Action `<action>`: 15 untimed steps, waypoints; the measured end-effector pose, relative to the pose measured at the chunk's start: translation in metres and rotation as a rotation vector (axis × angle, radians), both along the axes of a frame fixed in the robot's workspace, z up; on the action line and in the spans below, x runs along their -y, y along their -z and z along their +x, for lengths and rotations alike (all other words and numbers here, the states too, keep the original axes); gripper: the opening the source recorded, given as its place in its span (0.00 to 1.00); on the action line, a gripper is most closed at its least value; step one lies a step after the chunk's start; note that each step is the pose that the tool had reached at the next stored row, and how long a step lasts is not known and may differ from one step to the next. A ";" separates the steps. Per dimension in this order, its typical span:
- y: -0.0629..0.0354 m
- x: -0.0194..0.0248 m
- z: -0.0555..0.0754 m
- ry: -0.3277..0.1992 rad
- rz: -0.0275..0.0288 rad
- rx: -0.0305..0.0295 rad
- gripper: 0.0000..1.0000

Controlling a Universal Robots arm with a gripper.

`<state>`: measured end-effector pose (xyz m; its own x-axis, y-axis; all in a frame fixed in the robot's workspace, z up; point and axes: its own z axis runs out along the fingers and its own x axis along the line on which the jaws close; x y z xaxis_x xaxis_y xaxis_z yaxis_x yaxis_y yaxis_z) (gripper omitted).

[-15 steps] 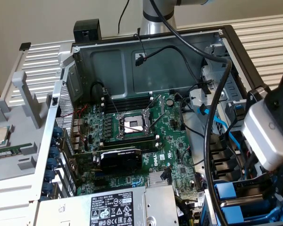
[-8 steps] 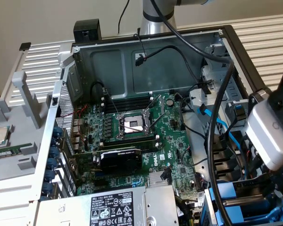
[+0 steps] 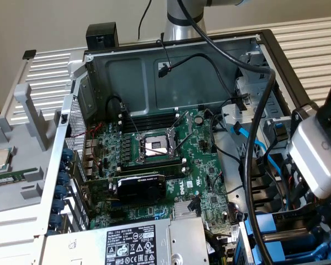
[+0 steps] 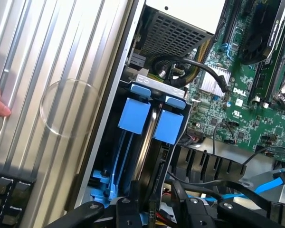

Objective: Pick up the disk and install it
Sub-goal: 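Insert the first disk wire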

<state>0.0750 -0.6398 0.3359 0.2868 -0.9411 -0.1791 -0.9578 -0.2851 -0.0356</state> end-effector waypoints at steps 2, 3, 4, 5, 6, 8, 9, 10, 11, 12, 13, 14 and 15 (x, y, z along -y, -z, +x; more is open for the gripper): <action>0.0001 0.0000 0.000 0.000 0.0001 -0.0025 0.40; 0.0002 0.0000 0.000 0.000 0.0003 -0.0039 0.40; 0.0004 0.0000 0.000 0.000 0.0006 -0.0054 0.40; 0.0007 0.0000 0.000 0.000 0.0016 -0.0063 0.40; 0.0008 0.0000 0.000 0.000 0.0029 -0.0072 0.40; 0.0011 0.0000 0.001 0.000 0.0068 -0.0090 0.40; 0.0013 0.0000 0.001 0.000 0.0091 -0.0100 0.40; 0.0014 0.0000 0.001 0.000 0.0111 -0.0110 0.40; 0.0016 0.0000 0.001 0.000 0.0132 -0.0122 0.40; 0.0018 0.0000 0.001 0.000 0.0149 -0.0133 0.40; 0.0019 0.0000 0.001 0.000 0.0168 -0.0144 0.40; 0.0019 0.0000 0.001 0.000 0.0188 -0.0156 0.40; 0.0020 0.0001 0.001 0.000 0.0210 -0.0170 0.40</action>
